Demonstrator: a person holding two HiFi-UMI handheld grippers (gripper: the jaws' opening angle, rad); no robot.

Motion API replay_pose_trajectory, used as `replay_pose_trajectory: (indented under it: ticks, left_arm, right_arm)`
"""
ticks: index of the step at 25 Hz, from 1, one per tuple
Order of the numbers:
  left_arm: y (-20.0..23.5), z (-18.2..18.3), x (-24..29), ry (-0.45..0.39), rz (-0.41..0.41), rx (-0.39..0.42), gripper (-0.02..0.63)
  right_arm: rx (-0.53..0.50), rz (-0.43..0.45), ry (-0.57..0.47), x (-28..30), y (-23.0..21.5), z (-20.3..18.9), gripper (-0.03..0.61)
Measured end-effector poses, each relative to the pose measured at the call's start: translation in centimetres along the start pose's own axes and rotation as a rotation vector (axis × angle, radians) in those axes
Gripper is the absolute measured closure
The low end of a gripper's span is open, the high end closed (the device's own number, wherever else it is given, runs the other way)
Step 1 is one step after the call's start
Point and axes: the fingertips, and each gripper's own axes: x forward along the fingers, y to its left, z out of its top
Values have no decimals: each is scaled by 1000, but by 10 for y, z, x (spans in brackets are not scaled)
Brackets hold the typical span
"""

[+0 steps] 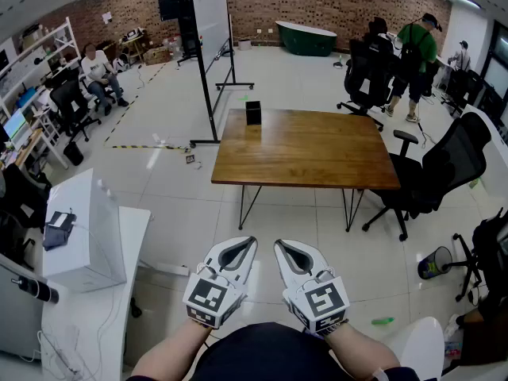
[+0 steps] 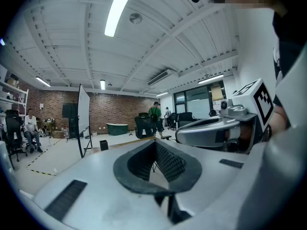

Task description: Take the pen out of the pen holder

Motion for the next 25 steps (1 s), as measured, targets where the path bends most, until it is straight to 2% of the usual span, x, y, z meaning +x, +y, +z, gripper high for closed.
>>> replay_pose_trajectory:
  ticks: [9, 25]
  left_arm:
    - [-18, 3, 22, 13, 24, 6, 609]
    - [-20, -3, 43, 24, 82, -5, 609]
  right_arm:
    - [8, 8, -18, -14, -26, 1, 577]
    - [0, 46, -19, -20, -49, -4, 577]
